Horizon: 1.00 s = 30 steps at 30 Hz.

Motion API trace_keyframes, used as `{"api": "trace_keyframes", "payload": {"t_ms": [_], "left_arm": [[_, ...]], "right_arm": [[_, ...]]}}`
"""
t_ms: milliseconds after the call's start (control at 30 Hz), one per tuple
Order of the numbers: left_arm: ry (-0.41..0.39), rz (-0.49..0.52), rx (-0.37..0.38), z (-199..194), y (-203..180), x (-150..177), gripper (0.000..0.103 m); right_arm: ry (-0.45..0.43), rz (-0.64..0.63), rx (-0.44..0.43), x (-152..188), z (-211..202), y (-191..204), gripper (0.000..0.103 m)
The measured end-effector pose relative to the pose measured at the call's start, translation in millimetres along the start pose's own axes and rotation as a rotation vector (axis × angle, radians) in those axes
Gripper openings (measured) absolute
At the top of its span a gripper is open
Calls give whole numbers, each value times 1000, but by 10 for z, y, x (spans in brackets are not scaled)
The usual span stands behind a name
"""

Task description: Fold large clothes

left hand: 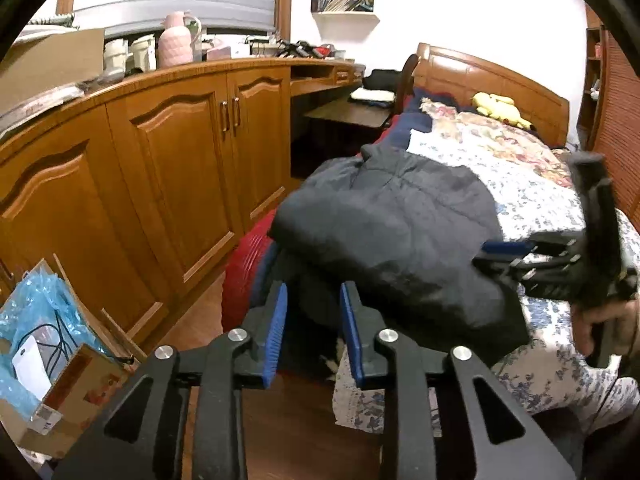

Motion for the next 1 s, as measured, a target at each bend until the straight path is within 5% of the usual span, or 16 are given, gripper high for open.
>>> {"api": "trace_keyframes", "payload": {"t_ms": [433, 1000], "left_arm": [[-55, 58, 61, -163, -362, -149, 38], [-58, 144, 105, -78, -1172, -304, 55]], "right_arm": [[-21, -27, 37, 59, -250, 274, 40], [-98, 61, 67, 510, -915, -192, 50]]}}
Point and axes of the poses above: each gripper's, at about its wrist camera, not at the fingertips, and z roughly the way its jaws point, y to its left, x to its underside, the point moved 1 cm from there along z, roughly the way its jaws point, and after that the axes turned 8 degrees about x, right-handed, at the moved point
